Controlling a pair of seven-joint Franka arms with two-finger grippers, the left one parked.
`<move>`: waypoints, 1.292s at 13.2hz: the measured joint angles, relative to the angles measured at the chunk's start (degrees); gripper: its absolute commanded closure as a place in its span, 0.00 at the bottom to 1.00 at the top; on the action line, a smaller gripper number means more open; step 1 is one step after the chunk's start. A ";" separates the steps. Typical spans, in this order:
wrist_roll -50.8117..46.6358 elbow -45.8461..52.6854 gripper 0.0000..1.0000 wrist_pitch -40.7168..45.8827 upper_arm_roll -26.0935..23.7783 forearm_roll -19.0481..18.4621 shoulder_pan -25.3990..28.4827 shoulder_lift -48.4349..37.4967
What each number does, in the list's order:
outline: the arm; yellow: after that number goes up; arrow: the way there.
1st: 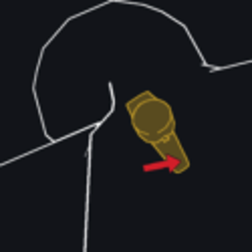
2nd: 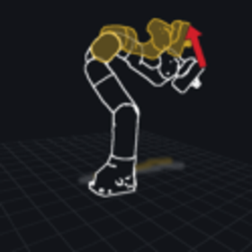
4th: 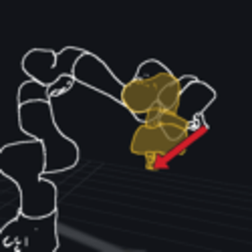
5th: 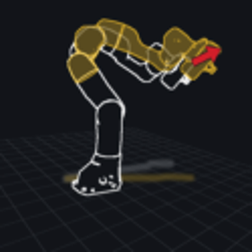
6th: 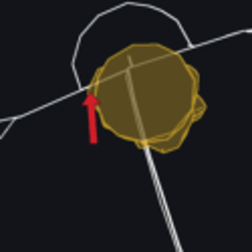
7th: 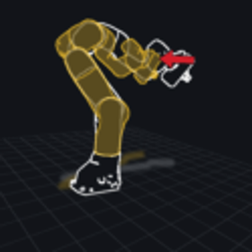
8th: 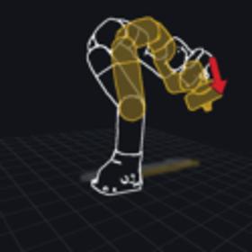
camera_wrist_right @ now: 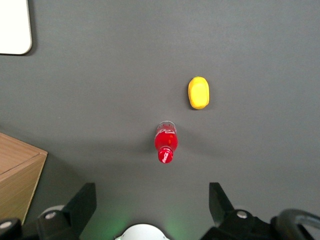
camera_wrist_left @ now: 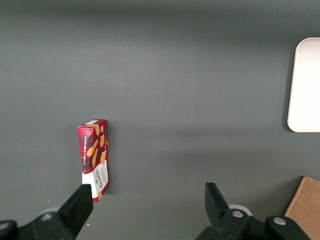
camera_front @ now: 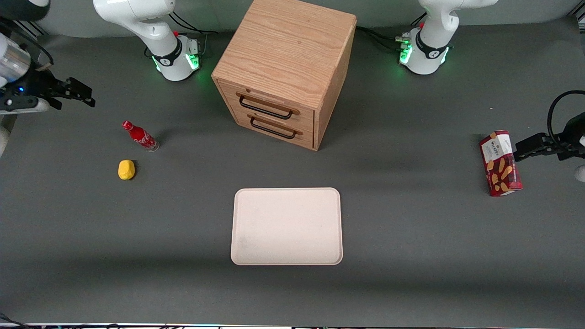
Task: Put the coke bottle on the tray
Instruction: 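Lower the open right gripper around the bottle's neck and close it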
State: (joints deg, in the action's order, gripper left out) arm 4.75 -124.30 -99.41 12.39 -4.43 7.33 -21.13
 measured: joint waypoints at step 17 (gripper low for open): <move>0.00 -28.95 0.00 -34.28 5.20 -1.54 0.03 1.90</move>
State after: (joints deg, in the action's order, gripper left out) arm 4.75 -153.25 -133.69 17.59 -5.98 7.36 -19.22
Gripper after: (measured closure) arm 0.000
